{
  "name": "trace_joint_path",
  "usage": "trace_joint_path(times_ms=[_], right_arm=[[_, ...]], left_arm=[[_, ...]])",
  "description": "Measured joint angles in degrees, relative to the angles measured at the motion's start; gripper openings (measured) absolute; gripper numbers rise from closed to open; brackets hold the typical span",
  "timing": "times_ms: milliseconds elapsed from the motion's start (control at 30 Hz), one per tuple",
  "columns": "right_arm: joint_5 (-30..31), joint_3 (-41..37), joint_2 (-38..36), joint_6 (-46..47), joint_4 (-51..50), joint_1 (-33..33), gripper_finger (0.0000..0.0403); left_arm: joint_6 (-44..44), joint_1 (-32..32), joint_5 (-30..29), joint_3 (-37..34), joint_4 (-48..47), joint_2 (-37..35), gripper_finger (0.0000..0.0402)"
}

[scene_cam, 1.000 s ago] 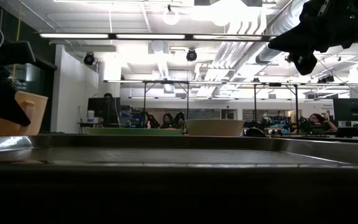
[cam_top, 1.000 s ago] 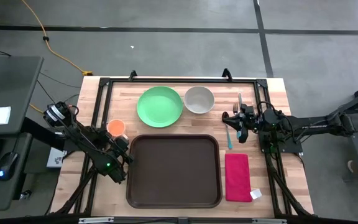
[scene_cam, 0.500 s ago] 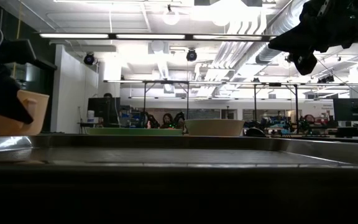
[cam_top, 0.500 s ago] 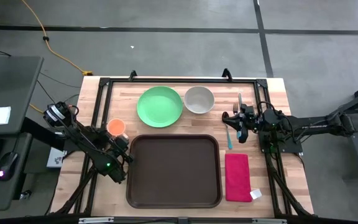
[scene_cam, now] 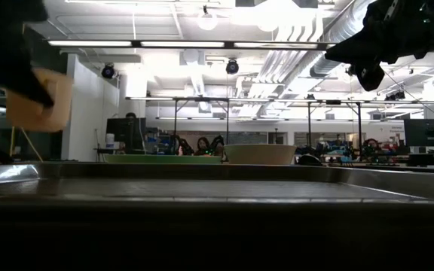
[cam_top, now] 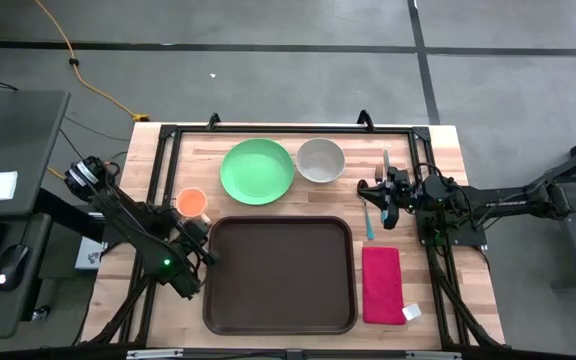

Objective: Set up tray
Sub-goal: Put the orange mug on the black serving tray

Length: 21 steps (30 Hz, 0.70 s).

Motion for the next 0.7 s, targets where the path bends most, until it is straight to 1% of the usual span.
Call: trace_joint_path(times_ms=[133,233,467,600,700], right_arm=[[0.0,0.0,0.0,0.0,0.0,0.0,0.0000],[0.0,0.0,0.0,0.0,0.0,0.0,0.0000],[-0.1,0.0,0.0,0.3,0.0,0.0,0.0000],[-1.6,0.0,0.0,2.0,0.6,0.0,0.0000],[-2.3,0.0,0.0,2.0,2.1,0.0,0.0000]], left_arm=[[5.3,0.0,-3.2,5.0,0.7,-0.6,0.0031],[10.5,0.0,-3.5,8.3,2.8,-0.6,0.0030],[24.4,0.1,-5.5,9.6,18.5,0.1,0.0030],[26.1,0.1,-6.6,9.6,21.7,2.1,0.0030],[26.2,0.0,-5.9,9.6,22.8,3.9,0.0030]])
